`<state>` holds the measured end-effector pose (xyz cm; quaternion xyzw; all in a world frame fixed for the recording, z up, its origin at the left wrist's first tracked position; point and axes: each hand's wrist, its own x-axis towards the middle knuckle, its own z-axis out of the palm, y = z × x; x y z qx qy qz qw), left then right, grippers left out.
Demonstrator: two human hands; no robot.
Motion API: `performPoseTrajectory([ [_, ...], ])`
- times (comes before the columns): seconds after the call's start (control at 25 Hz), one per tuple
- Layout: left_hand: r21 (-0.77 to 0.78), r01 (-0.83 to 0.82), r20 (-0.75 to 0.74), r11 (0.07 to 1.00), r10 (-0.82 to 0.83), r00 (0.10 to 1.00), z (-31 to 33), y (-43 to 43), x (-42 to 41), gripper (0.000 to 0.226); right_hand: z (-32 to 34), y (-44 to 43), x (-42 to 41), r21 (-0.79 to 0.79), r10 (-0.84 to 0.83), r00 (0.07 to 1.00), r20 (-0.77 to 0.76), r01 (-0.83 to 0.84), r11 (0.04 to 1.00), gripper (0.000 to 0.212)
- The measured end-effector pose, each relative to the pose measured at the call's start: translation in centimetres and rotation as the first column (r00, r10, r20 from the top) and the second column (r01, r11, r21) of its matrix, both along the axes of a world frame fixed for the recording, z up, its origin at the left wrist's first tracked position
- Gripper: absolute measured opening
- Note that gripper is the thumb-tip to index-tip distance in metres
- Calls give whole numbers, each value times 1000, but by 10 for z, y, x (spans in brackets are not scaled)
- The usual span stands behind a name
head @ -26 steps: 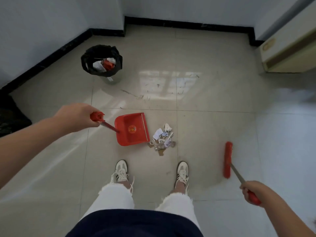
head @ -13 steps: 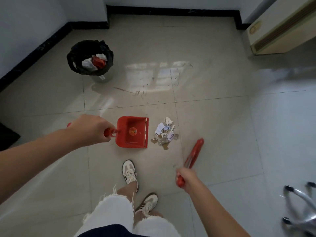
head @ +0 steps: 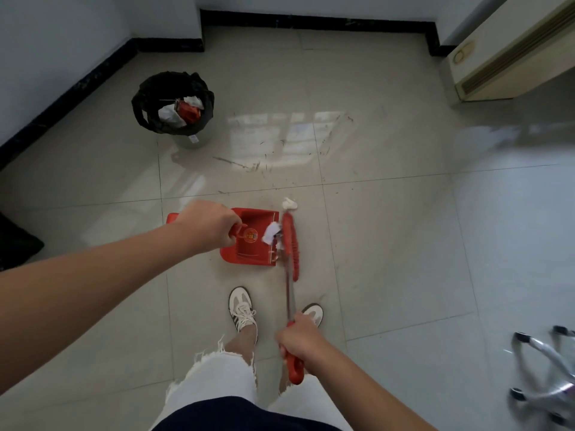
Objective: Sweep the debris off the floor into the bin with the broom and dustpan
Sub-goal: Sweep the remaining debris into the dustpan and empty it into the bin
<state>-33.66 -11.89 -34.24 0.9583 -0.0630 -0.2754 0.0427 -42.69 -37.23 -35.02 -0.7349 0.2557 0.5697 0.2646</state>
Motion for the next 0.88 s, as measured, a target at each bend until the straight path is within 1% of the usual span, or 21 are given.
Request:
performPoseTrajectory([
  [0.04, -1, -8, 2, 1000, 8, 1000, 1, 5, 0, 16, 7, 7, -2, 46, 23, 1000, -15, -22, 999, 16],
  [0.12, -8, -24, 6, 1000, 24, 1000, 2, 13, -3, 16, 23, 14, 5, 126, 16, 998, -60, -9, 992, 11],
  [0.2, -4, -41, 22, 999, 41, 999, 0, 16, -8, 17, 44, 3, 26, 169, -49, 993, -112, 67, 983, 14],
  [0.28, 0, -61, 24, 998, 61, 998, 0, 19, -15, 19, 69, -25, 45, 201, -136, 977, -163, 168, 965, 24],
  [0.36, -1, -106, 20, 994, 106, 994, 3, 23, -28, 20, 94, -55, 54, 214, -143, 975, -172, 178, 960, 40],
  [0.44, -39, -238, 10, 971, 238, 971, 8, 32, -45, 19, 118, -74, 55, 202, -139, 975, -174, 173, 964, 46],
  [0.52, -91, -403, 27, 910, 407, 913, 10, 44, -65, 20, 132, -86, 59, 164, -102, 987, -125, 122, 979, 44],
  [0.6, -109, -504, 54, 857, 511, 858, 10, 54, -84, 22, 132, -92, 68, 104, -35, 998, -45, 40, 994, 40],
  [0.68, -95, -547, 72, 832, 553, 830, 9, 63, -97, 23, 115, -90, 82, 21, 60, 997, 50, -61, 998, 34],
  [0.76, -82, -577, 72, 813, 582, 810, 7, 70, -103, 23, 82, -84, 99, -69, 181, 975, 128, -173, 982, 24],
  [0.84, -71, -592, 64, 803, 596, 800, 6, 76, -108, 22, 44, -75, 119, -136, 283, 943, 177, -262, 955, 13],
  [0.88, -63, -597, 64, 800, 600, 797, 5, 78, -110, 21, 28, -68, 128, -155, 308, 932, 192, -281, 947, 10],
])
